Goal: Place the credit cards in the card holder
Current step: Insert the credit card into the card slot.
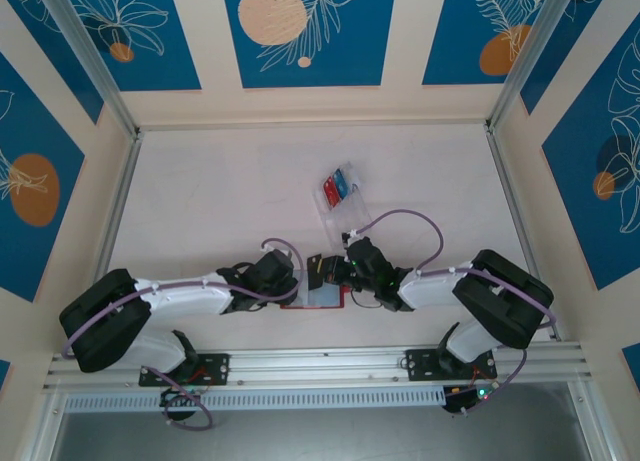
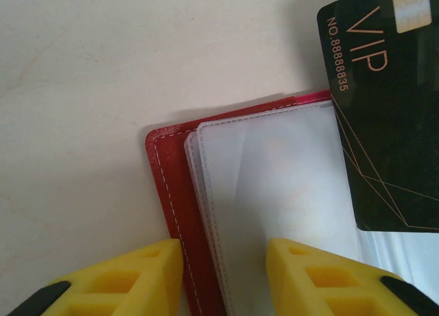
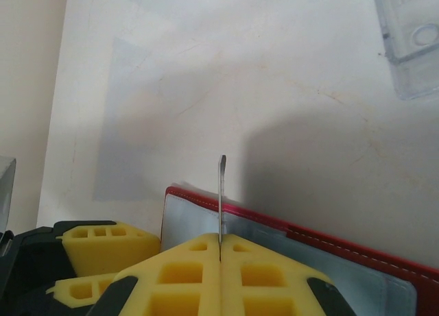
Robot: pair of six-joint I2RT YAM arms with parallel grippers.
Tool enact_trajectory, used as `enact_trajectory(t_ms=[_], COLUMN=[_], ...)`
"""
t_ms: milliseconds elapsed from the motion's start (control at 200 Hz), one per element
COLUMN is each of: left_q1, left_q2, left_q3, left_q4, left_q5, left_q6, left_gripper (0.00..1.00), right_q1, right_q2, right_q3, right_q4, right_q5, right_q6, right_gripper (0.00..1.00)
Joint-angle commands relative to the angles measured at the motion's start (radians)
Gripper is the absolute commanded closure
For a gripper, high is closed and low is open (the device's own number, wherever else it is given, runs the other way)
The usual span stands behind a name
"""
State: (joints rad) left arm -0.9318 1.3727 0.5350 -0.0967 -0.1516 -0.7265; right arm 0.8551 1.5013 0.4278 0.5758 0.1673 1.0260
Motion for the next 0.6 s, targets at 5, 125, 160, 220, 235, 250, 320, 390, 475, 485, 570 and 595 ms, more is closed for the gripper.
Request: enact_trajectory(t_ms=[5, 125, 160, 220, 235, 250, 320, 390, 475, 485, 570, 595], left_q1=[-0.009, -0.008, -0.009, -0.009, -0.009, -0.009, -0.009, -0.009, -0.009, -0.009, -0.009, -0.009], left_q2=[0.011, 0.014, 0.017, 0.02, 0.02, 0.021, 0.027, 0.031, 0.033, 0.033, 0.03, 0.029], left_q3=[-0.029, -0.026, -0.023, -0.02, -0.02, -0.02, -0.017, -0.017, -0.017, -0.017, -0.019, -0.018], left_q4=[-0.027, -0.026, -0.026, -0.026, -0.025, -0.025, -0.023, -0.022, -0.021, -0.021, -0.022, -0.024], left_q5=[0.004, 0.005, 0.006, 0.007, 0.007, 0.007, 0.009, 0.011, 0.011, 0.011, 0.011, 0.01], left_q6=[-0.007, -0.005, -0.004, -0.004, -0.002, -0.002, 0.0, -0.002, -0.001, -0.001, -0.001, -0.001], left_gripper=[0.63, 0.63, 0.63, 0.63, 0.63, 0.63, 0.63, 0.63, 0.63, 0.63, 0.63, 0.63], right_q1=[-0.007, -0.022, -0.026, -0.034, -0.037, -0.039, -0.048, -0.054, -0.058, -0.058, -0.057, -0.057], right_q2=[0.022, 0.025, 0.026, 0.029, 0.03, 0.031, 0.043, 0.056, 0.079, 0.081, 0.095, 0.097], right_q3=[-0.017, -0.028, -0.03, -0.031, -0.03, -0.03, -0.029, -0.027, -0.023, -0.022, -0.018, -0.018], right_q4=[0.059, 0.083, 0.087, 0.088, 0.089, 0.088, 0.101, 0.112, 0.127, 0.129, 0.13, 0.131], right_q5=[-0.039, -0.062, -0.067, -0.076, -0.077, -0.079, -0.094, -0.106, -0.118, -0.119, -0.12, -0.118], right_q6=[0.032, 0.052, 0.058, 0.064, 0.066, 0.067, 0.077, 0.086, 0.094, 0.095, 0.095, 0.094], right_gripper=[1.0, 1.0, 1.0, 1.0, 1.0, 1.0, 1.0, 1.0, 1.0, 1.0, 1.0, 1.0])
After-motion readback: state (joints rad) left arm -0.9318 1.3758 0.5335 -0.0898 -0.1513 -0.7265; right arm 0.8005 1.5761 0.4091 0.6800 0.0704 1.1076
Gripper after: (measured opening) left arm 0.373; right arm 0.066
